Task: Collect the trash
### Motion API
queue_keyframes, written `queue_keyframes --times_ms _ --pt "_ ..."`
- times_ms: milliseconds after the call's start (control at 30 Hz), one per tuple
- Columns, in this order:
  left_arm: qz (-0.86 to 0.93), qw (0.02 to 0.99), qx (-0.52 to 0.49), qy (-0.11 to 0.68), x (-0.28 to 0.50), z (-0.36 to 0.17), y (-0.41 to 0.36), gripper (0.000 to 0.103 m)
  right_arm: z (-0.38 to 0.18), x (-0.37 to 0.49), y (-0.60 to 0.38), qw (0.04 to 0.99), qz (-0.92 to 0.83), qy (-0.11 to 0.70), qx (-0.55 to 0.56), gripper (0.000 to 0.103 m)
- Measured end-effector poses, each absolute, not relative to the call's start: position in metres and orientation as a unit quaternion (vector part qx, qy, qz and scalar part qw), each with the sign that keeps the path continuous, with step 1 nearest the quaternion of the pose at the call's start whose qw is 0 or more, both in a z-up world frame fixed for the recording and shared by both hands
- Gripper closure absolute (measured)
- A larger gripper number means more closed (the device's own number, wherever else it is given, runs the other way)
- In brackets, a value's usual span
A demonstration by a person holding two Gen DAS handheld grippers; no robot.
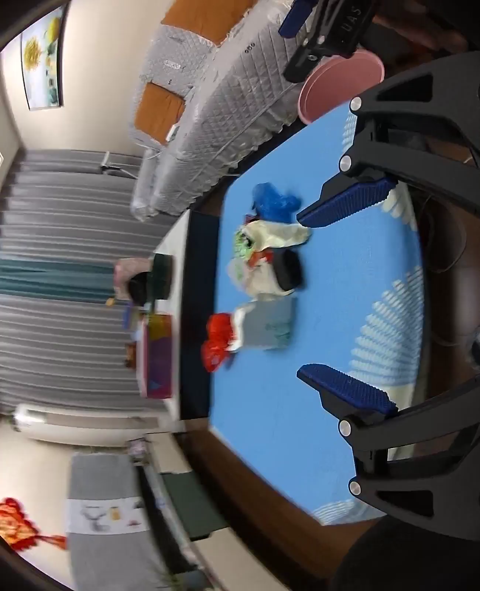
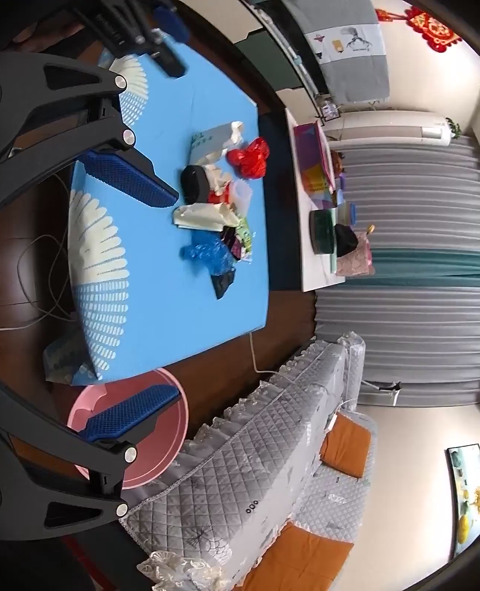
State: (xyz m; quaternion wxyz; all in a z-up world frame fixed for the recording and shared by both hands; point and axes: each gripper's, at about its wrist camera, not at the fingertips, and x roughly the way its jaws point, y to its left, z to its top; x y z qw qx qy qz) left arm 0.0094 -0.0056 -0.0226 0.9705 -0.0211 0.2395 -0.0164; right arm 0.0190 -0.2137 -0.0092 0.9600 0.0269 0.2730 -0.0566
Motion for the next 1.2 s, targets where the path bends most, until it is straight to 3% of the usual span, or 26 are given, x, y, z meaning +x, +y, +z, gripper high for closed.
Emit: queue_keyframes --times_ms 500,1200 --pt "-0.012 0.953 -0.027 0.302 0.024 -0.045 -0.01 0.028 -0.041 0.03 -0.213 0.946 -0.062 0.317 0.017 0.009" --pt "-0.028 0.957 -0.018 0.288 0.019 -0.042 -0.022 0.029 -0.037 0.027 -0.214 0.946 -0.064 0.317 0.019 0.009"
